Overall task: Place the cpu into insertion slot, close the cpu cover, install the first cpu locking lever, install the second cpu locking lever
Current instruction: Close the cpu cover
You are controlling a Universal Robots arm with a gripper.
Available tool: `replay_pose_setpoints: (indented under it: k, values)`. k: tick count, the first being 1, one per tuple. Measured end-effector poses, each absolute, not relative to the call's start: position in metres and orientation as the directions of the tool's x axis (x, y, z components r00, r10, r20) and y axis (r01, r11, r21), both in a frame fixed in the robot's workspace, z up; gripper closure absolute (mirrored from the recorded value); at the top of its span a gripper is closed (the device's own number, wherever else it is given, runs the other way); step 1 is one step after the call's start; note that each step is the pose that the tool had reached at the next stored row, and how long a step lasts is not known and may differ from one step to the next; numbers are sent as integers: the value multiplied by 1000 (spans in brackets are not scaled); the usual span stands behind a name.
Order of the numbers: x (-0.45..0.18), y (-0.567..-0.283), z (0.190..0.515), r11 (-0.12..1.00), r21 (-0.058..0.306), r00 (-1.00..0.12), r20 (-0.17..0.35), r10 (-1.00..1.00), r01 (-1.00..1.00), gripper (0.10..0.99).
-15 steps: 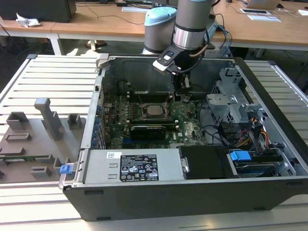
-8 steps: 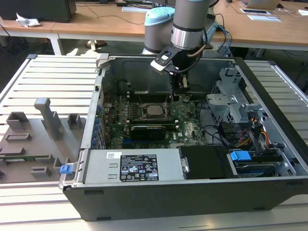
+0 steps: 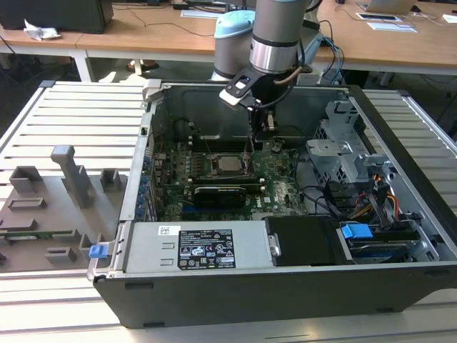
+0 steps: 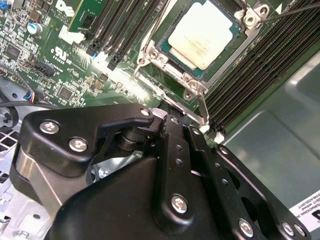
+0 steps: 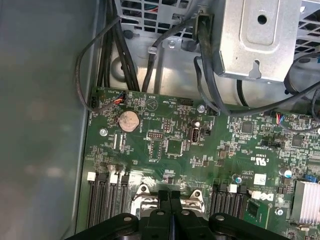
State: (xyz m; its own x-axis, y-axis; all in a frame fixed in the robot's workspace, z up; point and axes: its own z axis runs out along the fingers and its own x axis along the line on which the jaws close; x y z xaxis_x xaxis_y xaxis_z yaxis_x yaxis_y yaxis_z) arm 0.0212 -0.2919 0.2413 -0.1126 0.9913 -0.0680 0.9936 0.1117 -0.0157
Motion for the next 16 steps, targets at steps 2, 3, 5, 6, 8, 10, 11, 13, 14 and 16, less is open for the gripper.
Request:
replay_pose_setpoints:
  k: [2, 3, 5, 6, 8, 10, 11, 13, 14, 16]
  values:
    - [20, -292, 241, 112, -16, -113, -68, 991, 994, 980]
    - [19, -292, 241, 112, -16, -112, -68, 991, 994, 980]
    - [17, -292, 241, 112, -16, -113, -68, 991, 994, 980]
    - [17, -292, 241, 112, -16, -113, -68, 991, 994, 980]
    - [14, -292, 241, 112, -16, -113, -68, 991, 994, 980]
    - [12, -292, 241, 112, -15, -113, -68, 991, 994, 980]
    - [7, -292, 238, 112, -16, -113, -68, 991, 994, 980]
    - [-12, -292, 230, 112, -16, -113, -68, 991, 994, 980]
    - [-20, -292, 227, 112, -16, -113, -68, 991, 994, 980]
    - [-36, -292, 220, 112, -16, -113, -68, 991, 994, 980]
